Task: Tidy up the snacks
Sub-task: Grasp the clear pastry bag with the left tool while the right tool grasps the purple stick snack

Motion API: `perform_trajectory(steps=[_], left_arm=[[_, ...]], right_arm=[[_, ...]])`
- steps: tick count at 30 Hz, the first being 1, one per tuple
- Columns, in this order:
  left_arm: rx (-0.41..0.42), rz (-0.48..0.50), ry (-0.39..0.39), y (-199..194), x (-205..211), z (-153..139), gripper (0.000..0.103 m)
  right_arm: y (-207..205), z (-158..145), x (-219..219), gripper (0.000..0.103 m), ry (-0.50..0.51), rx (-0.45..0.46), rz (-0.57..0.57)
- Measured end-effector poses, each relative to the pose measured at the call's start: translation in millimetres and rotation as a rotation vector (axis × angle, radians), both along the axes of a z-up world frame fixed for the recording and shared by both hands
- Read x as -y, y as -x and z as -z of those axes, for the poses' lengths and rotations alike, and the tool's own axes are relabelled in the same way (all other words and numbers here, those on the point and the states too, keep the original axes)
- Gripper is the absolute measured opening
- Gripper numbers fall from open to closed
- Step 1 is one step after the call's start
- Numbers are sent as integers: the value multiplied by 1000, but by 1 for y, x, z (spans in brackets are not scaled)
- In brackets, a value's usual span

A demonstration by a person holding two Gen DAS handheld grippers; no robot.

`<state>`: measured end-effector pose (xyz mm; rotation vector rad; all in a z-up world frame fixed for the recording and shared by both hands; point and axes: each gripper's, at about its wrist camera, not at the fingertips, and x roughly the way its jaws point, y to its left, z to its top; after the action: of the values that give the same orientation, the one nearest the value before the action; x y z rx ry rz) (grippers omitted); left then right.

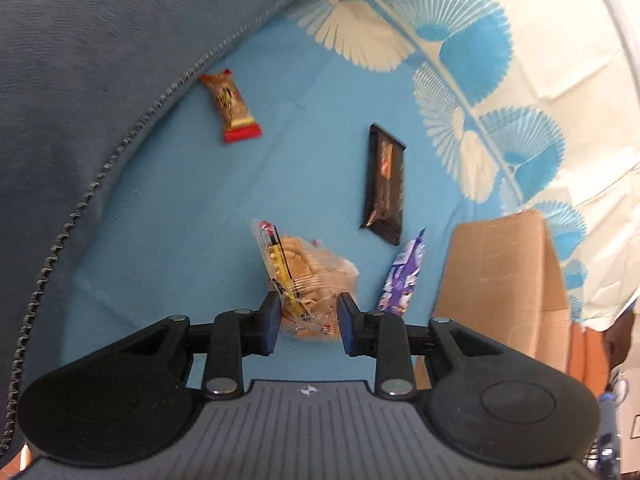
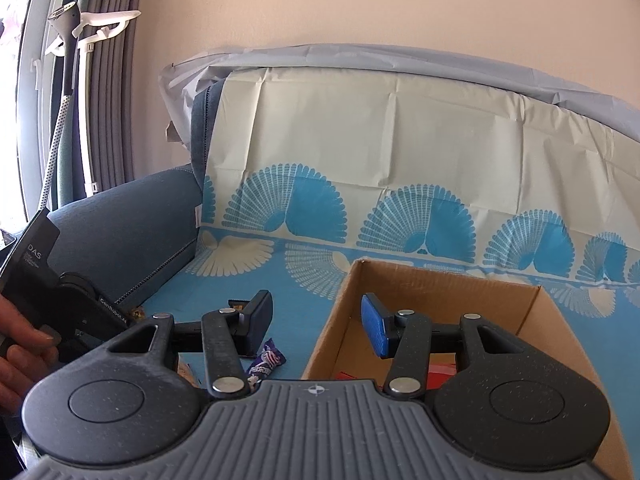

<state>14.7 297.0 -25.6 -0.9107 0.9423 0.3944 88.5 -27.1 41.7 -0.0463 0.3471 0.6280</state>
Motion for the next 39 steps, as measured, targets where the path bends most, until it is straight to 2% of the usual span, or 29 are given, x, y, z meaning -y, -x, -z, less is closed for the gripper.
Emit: perform_trajectory(steps=[3,5,7,9,13,15,18,21,22,26,29,31,35,39], left_arm=[[-34,15,-40,3,0,-2,33],[-54,20,-21,1,-5,0,35],[-70,17,-11,-2,-7,4,51],[-83,12,-17,-2,-7,6,59],[-72,30,-17,-6,-6,9,66],[-83,41,-24,-11,-4,12,66],[-92,42,-40,-17,-4,13,64],[-77,62,-41,-21,-2,13,50],[-77,70,-64,-23,-1,12,41],[-52,68,-173,-24,1,1,32],[-41,40,-254,-23,2,-9,31],[-41,25,-261,-22,0,-9,31],[-46,-7,-214,-20,-8,-6,32],[-57,-26,-151,-19,-13,0,41]], right_arm=[[7,2,-11,51,0,-8,-33],[11,4,-22,51,1,-21,-63],[15,7,-34,50,3,-28,-89],[17,9,-46,50,3,-38,-101],[12,15,-66,49,-10,-89,-100],[9,20,-77,49,-5,-111,-103],[9,26,-98,49,47,-95,-102],[8,33,-117,49,108,-73,-96],[6,35,-121,50,119,-73,-91],[-8,43,-133,50,143,-108,-47],[-22,53,-140,50,167,-148,2],[-32,62,-144,51,183,-181,33],[-46,79,-156,51,216,-230,89],[-56,93,-166,54,241,-258,124]])
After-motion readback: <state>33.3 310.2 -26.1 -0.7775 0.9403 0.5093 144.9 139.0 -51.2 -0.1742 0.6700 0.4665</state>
